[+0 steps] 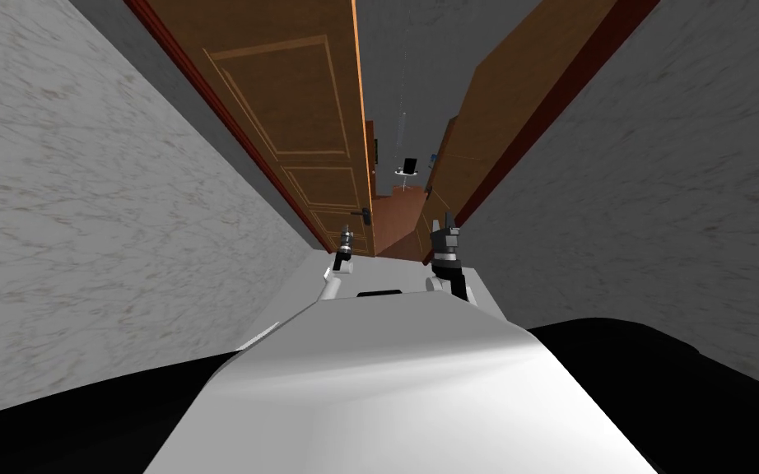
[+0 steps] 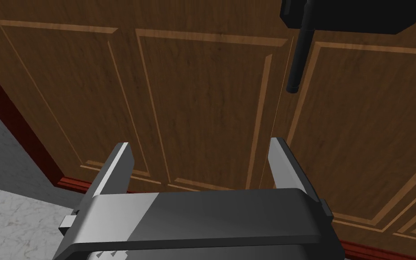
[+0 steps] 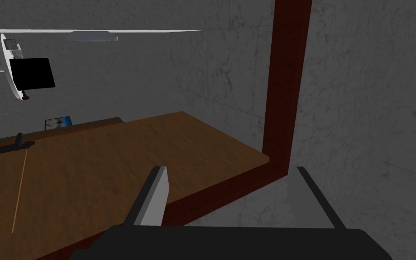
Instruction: Push the door open
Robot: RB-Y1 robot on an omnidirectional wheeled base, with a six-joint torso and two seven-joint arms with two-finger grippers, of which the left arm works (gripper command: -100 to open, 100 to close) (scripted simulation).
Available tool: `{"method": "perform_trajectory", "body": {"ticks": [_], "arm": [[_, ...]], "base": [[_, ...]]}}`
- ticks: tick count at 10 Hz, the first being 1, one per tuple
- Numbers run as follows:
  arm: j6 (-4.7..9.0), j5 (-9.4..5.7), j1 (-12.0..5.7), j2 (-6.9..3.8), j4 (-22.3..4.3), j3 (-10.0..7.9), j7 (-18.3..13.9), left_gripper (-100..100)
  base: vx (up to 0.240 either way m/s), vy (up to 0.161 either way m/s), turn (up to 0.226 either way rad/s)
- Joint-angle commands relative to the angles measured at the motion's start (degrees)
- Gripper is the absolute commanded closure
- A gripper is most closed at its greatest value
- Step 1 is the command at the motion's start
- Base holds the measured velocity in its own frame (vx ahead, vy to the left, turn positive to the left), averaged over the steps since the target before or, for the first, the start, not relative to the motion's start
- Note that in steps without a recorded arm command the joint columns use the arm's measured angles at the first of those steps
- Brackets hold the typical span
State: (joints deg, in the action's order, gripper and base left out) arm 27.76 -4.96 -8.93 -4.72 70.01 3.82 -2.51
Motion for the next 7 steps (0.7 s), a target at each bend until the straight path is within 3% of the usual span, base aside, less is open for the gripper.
{"method": "perform_trajectory", "body": {"ticks": [1,3,4,6,7], "arm": [[-0.09,-0.05,-1.11,-0.05,-2.07,-0.09,-0.04,-100],[-0.29,-0.1,-3.63,-0.02,-5.51,-0.09,0.01,-100],[-0.29,-0.1,-3.63,-0.02,-6.29,-0.09,0.01,-100],[-0.5,-0.15,-6.05,0.03,-10.26,-0.1,0.06,-100],[-0.5,-0.15,-6.05,0.03,-10.33,-0.1,0.06,-100]], "base": [[0.062,0.027,-0.012],[0.053,0.042,-0.031],[0.058,0.035,-0.015],[0.074,0.026,-0.03],[0.06,0.026,-0.011]]}}
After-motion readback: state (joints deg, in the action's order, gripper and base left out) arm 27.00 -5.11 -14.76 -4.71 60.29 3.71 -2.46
